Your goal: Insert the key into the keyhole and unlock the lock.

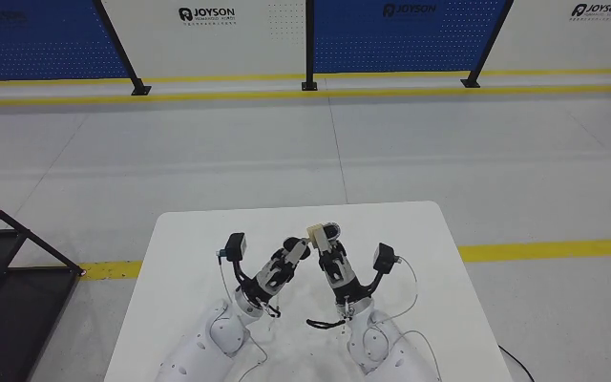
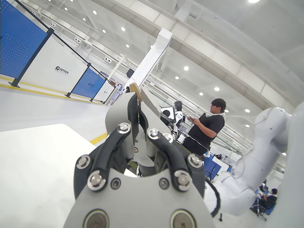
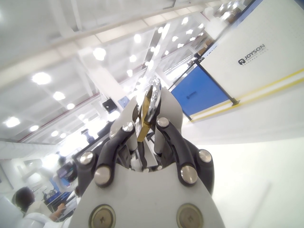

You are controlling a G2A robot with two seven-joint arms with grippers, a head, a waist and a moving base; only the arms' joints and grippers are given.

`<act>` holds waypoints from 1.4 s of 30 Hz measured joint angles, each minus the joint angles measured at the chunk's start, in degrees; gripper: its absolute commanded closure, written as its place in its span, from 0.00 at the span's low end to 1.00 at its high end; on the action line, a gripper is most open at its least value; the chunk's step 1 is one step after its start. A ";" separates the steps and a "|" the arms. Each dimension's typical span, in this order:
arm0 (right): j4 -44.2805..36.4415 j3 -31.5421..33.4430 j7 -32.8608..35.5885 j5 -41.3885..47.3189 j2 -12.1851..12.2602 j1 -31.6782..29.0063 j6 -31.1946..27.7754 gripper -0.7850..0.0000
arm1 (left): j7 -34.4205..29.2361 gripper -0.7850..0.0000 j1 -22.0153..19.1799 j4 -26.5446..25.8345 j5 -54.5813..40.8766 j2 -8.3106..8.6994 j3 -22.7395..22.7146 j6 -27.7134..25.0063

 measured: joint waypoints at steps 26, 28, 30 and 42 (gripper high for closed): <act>-1.03 -0.13 2.44 -1.02 0.55 -0.46 3.14 1.00 | 16.79 1.00 2.59 -2.18 28.05 -0.39 -4.11 9.20; -1.05 -0.14 2.45 -0.95 0.58 -0.46 3.30 1.00 | 18.79 1.00 2.76 -2.08 30.50 -0.40 -4.02 10.13; -1.09 -0.17 2.46 -0.89 0.60 -0.46 3.38 1.00 | 20.07 1.00 2.76 -1.79 31.70 -0.41 -3.85 10.36; -1.22 -0.38 2.48 -0.77 0.75 -0.46 3.82 1.00 | 26.62 1.00 2.41 -1.32 41.34 -0.33 -3.11 17.19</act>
